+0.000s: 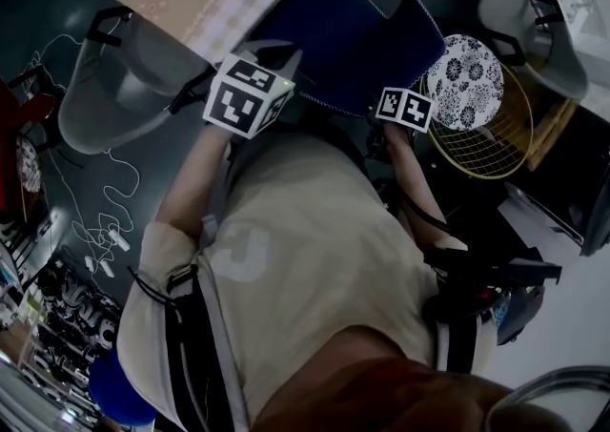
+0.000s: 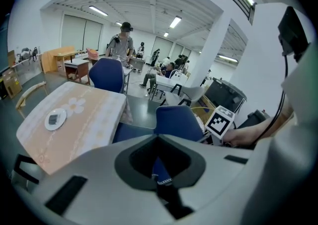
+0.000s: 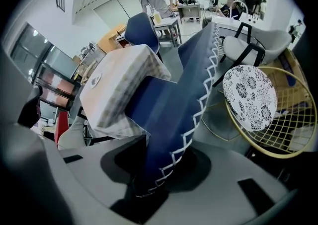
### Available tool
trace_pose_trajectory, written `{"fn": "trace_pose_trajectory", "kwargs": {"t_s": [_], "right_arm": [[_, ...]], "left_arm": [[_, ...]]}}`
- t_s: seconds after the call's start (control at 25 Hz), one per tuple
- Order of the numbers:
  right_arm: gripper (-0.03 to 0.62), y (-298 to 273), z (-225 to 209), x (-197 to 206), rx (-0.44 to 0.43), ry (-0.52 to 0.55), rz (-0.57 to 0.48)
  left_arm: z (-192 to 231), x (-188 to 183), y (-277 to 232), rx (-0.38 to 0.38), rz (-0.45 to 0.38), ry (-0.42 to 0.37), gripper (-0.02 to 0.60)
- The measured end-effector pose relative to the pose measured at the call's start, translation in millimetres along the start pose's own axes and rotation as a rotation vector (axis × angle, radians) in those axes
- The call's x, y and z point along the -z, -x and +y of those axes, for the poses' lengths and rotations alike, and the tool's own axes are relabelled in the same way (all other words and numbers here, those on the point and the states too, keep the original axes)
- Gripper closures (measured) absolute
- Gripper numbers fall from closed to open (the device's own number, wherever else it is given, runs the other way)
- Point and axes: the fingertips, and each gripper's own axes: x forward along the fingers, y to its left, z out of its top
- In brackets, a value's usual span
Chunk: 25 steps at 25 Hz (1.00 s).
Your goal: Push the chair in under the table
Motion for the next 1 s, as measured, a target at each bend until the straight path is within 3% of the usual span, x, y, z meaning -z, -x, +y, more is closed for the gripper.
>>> {"fn": "trace_pose_trajectory", "kwargs": {"t_s": [1.0], "right_arm": [[0.459, -1.6, 6.9, -2.0, 0.071, 0.121, 0.005]], "left_arm": [[-9.2, -5.6, -16.9, 0.019, 0.063, -0.062, 0.572]]}}
